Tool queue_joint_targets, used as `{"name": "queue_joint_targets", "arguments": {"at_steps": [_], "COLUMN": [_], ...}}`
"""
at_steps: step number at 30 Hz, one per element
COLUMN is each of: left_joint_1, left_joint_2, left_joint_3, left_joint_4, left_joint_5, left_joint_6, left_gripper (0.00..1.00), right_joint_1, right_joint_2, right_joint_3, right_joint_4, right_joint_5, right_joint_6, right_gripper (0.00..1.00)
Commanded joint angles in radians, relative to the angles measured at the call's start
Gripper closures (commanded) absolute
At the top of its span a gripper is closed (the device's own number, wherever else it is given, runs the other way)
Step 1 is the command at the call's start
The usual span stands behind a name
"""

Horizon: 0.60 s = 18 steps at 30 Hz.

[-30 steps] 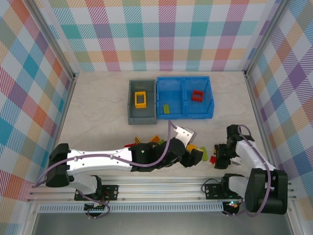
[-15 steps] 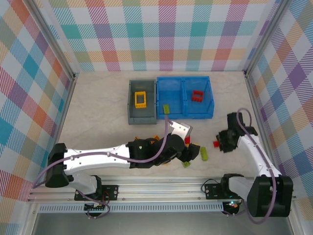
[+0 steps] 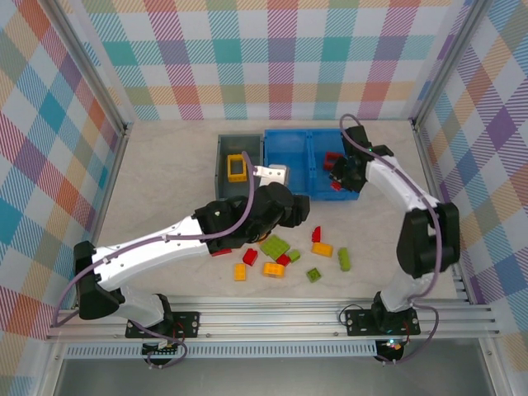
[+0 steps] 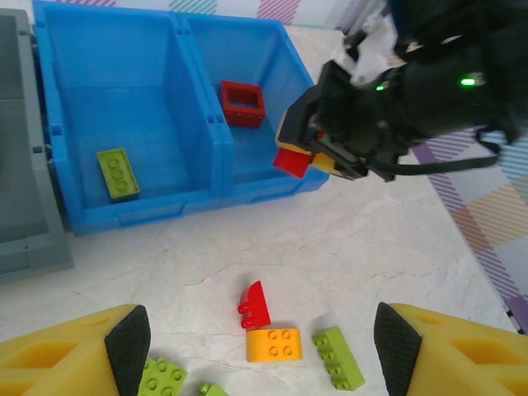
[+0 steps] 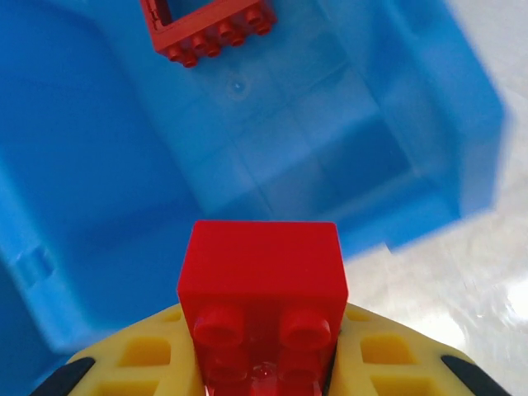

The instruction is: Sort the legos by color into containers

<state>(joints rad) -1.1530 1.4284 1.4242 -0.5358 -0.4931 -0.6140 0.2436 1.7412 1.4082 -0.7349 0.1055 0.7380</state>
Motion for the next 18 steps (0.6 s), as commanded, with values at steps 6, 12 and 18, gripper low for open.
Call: {"name": "queue_joint_targets", "arguments": {"at_steps": [6, 12, 18], "left_joint_1": [0.008, 0.007, 0.009], "left_joint_2": [-0.051, -0.096, -0.152], "left_joint_3": [-0.002, -0.072, -0.167], "left_joint_4": [-0.096, -0.143, -0.256], "left_joint_5": [-0.070, -0.090, -0.101], "left_joint_6": [-0.042, -0.084, -0.194], "left_gripper": [0.26, 0.26, 0.26], "right_joint_1": [0.003, 0.003, 0.032], "right_joint_2": [0.207, 0.271, 0.208], "right_joint_3": [0.181, 0.232, 0.259], "right_joint_4": [-0.072, -0.088, -0.104], "right_joint_5": [0.052, 0.051, 0.067], "right_joint_6": [-0.066, -0.064, -0.080], "right_gripper": [0.69, 0.59, 0.37]}}
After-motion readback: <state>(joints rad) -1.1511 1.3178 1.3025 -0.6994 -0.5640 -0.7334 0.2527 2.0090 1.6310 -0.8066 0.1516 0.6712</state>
